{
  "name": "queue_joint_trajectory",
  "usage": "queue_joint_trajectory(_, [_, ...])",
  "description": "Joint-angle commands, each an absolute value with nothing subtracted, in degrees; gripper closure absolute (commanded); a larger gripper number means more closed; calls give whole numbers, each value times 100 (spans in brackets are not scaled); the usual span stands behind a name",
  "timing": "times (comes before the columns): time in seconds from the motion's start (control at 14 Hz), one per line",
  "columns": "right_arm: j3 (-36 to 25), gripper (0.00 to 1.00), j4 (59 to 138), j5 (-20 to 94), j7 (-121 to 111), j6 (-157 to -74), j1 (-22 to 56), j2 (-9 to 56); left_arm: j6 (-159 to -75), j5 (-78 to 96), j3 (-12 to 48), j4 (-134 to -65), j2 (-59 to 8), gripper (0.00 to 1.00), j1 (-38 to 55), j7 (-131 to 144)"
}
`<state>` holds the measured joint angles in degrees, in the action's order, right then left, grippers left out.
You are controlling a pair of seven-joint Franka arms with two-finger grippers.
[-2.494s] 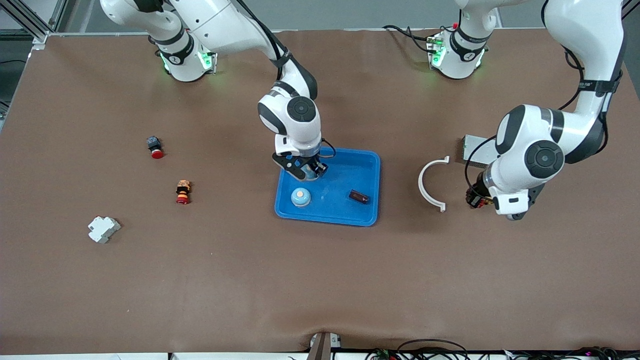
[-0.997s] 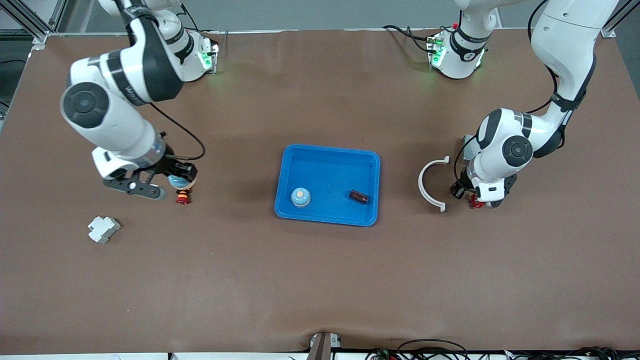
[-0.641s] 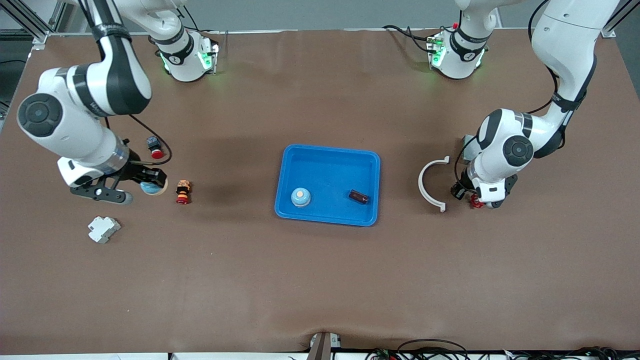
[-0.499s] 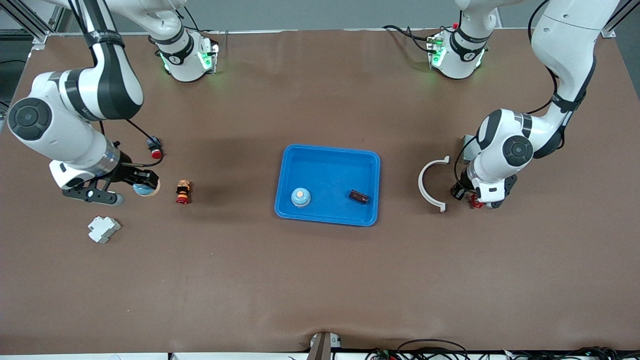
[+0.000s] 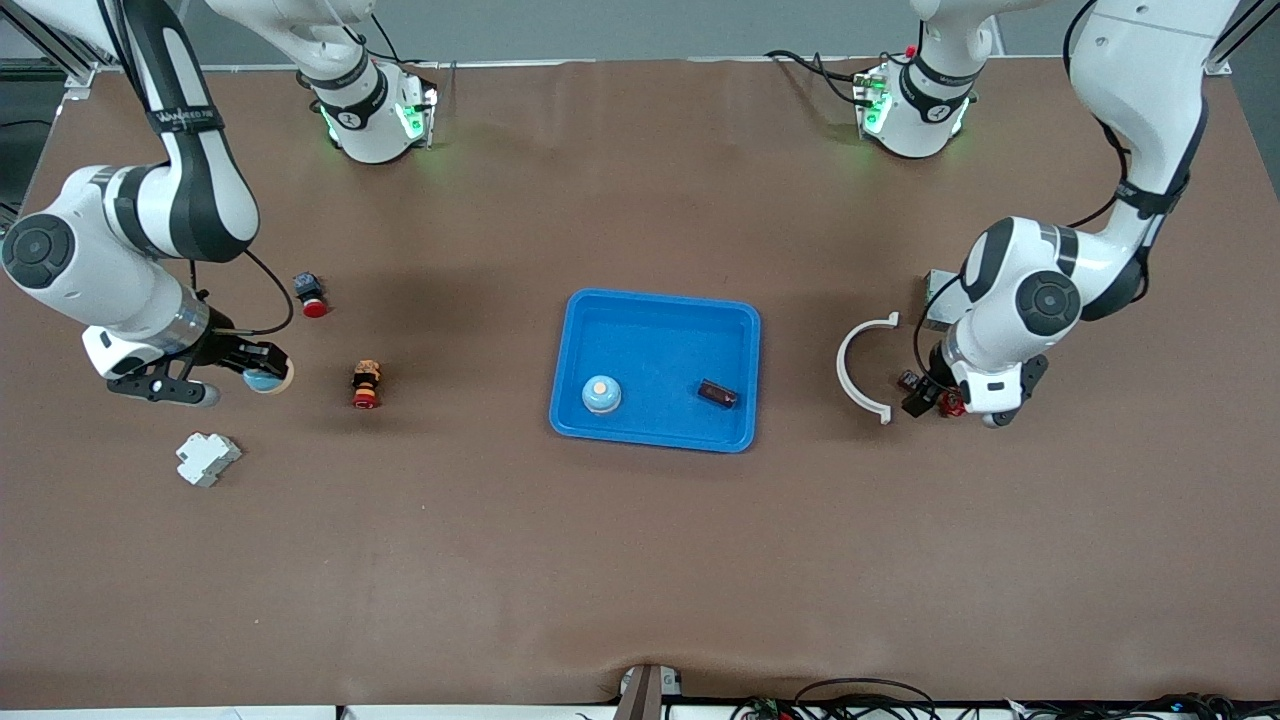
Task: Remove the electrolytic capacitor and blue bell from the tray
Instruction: 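Lower the capacitor beside the valve while the right gripper lowers the bell, then grasp the second capacitor with the left gripper while the right gripper releases the bell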
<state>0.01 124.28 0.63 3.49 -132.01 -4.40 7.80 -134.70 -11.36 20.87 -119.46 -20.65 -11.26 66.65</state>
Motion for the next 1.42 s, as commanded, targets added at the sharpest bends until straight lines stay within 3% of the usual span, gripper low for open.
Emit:
queue_joint_trajectory(0.0, [97,100,12507,158,132,-13472,-615,965,-12360,-1178,2424,-11068,-2030,0,-1107,6688])
queue_joint_trajectory(0.14, [97,100,12498,150,132,-13710,-668,1281,-12261,-1108,2609,-10829,-2057,0,-1072,6924])
queue_joint_trajectory(0.28, [97,100,12498,149,62,-14044,-729,1537,-12278,-1107,2803,-10662,-2196,9,-976,7363])
queue_joint_trajectory(0.93, [105,100,12516,149,-114,-14598,-896,2012,-12349,-1151,2804,-9590,-3119,9,148,8840])
queue_joint_trajectory(1.35, [105,100,12516,149,-185,-14906,-940,2215,-13103,-1195,2769,-9501,-3638,10,667,9720])
